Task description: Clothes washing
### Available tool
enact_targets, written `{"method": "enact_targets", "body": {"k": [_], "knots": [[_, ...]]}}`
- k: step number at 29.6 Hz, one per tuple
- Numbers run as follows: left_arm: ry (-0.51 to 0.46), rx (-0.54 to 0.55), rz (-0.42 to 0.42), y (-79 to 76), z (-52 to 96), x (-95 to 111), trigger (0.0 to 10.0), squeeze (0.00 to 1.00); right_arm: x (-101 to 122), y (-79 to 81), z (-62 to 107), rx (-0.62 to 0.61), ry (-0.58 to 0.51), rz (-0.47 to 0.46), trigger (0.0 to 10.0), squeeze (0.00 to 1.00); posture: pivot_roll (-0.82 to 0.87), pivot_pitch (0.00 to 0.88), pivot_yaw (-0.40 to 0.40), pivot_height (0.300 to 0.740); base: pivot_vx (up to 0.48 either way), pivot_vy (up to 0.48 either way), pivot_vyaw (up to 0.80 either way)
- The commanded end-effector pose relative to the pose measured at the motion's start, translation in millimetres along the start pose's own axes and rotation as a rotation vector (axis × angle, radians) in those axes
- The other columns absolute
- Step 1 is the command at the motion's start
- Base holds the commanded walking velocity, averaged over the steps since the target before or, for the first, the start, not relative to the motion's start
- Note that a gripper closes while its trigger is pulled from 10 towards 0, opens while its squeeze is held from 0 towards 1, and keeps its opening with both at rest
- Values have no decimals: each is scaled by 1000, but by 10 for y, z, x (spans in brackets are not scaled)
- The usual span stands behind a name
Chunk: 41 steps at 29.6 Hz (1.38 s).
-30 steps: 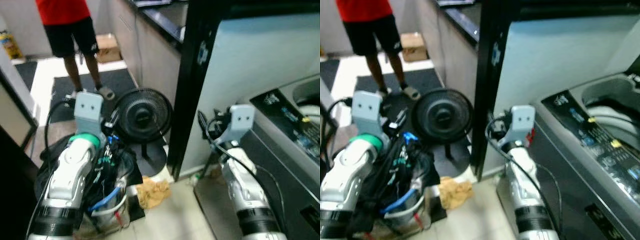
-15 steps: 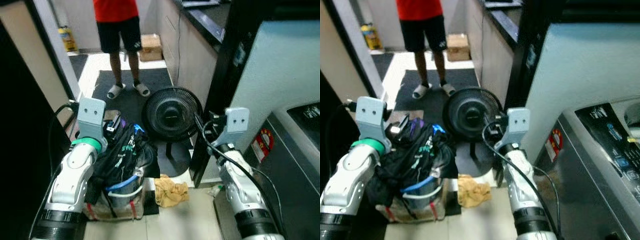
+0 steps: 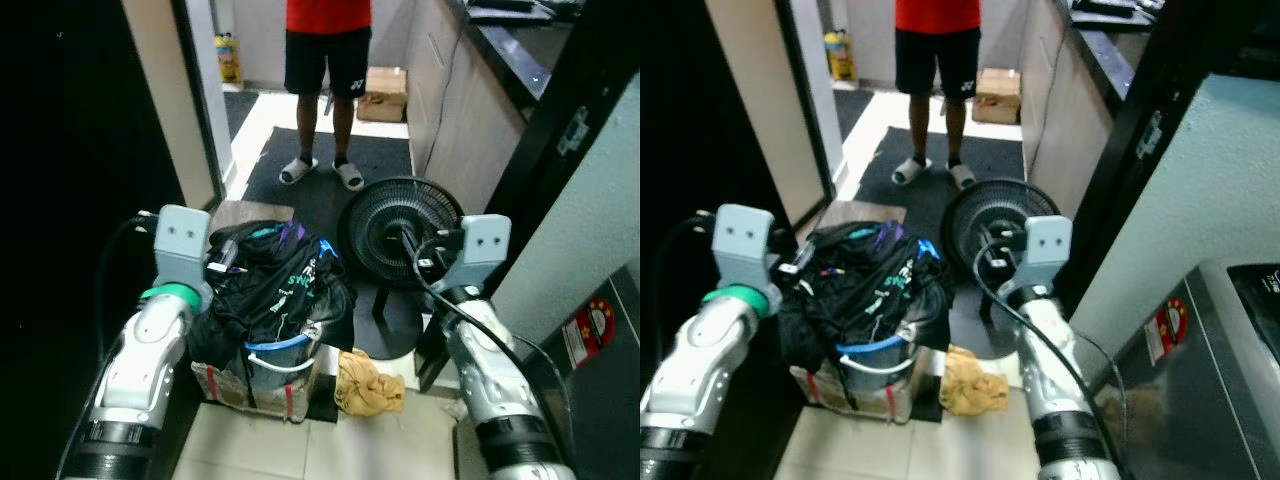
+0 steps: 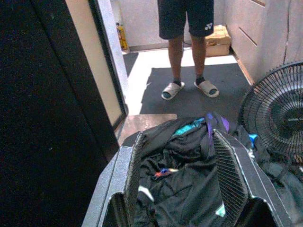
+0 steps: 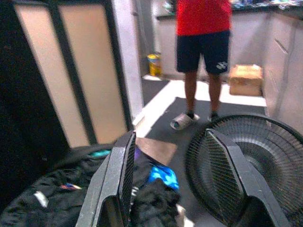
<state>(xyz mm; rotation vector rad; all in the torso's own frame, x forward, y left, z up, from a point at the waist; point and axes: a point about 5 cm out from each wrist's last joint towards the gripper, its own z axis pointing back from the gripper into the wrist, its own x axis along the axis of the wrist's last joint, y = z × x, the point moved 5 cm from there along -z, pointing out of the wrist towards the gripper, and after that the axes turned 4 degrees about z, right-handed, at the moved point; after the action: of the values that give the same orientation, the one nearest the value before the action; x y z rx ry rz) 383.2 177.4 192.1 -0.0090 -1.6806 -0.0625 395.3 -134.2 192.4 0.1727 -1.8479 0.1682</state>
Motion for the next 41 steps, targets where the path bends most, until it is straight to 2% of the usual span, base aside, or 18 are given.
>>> {"method": "enact_targets", "body": {"k": [1,12,14,34,38,41], "knots": [[36,9,-1,4,26,-132,10000,0,-68,-34,33,-6,24,9,10000,0,45,5,16,740,0,0,744],[46,29,7,12,21,-207,10000,0,-14,-54,12,-6,6,12,10000,0,36,3,15,740,0,0,726],[41,32,0,9,14,-206,10000,0,16,-63,11,-23,-13,-14,10000,0,38,6,18,740,186,0,0],[32,25,-18,3,-27,-193,10000,0,5,-91,31,-52,-17,-27,10000,0,38,12,35,740,441,0,0],[35,25,-21,4,-33,-198,10000,0,-16,-107,29,-64,-5,-37,10000,0,38,14,37,740,388,0,-800],[37,25,-21,2,-32,-202,10000,0,-11,-112,30,-65,-5,-19,10000,0,40,14,37,740,170,0,0]]}}
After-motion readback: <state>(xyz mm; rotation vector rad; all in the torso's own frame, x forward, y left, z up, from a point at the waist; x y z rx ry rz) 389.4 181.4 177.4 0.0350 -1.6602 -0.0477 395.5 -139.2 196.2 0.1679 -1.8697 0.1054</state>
